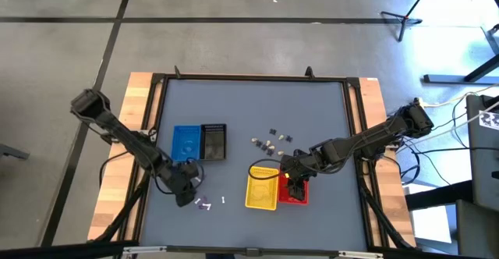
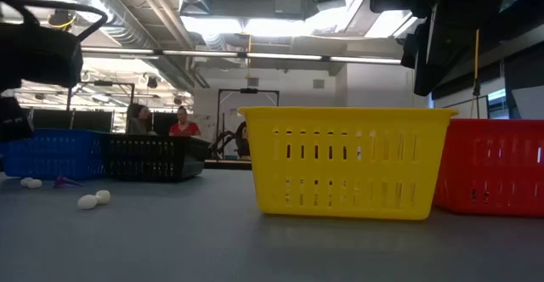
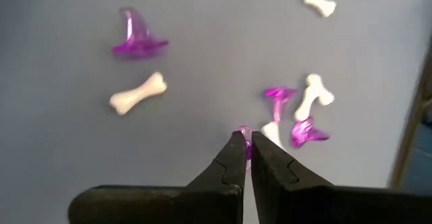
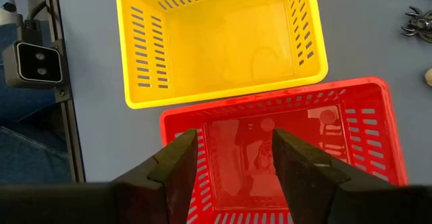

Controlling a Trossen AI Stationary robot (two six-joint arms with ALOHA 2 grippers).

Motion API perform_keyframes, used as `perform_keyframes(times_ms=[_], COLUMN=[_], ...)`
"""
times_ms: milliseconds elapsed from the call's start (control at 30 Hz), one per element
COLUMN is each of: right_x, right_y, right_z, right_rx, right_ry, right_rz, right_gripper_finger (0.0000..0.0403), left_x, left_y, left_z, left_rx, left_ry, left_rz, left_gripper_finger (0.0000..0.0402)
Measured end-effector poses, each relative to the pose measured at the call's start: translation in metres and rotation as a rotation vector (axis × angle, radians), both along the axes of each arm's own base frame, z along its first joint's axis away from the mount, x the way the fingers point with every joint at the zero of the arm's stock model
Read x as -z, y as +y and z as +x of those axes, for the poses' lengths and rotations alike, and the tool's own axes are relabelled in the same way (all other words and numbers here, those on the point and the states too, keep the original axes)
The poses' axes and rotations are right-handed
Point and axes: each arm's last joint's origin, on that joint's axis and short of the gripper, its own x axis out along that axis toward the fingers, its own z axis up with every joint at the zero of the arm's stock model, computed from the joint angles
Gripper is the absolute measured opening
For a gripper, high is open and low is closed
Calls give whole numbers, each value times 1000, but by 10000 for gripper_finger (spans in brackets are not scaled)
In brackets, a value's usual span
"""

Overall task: Sort Halloween decoration
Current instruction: Put the witch hat toy into the black bin

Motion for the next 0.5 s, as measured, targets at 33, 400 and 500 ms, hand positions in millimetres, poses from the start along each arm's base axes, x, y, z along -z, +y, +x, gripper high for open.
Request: perform_keyframes(times_ms=[33, 400, 500], right_x=[0, 0, 0], right_y=[0, 0, 0], right_z=[0, 0, 0], right_rx=[0, 0, 0], right_ry=[0, 0, 0], right_rz=[0, 0, 0], right_gripper_finger=[189, 189, 189], left_x=[-2, -30, -36], left_y=[1, 29, 41], left_z=[1, 11, 16], left_rx=[-6, -103, -163], left_ry=[-7, -180, -267], left_rz=[-8, -23, 45], left_gripper_finger=[1, 0, 0])
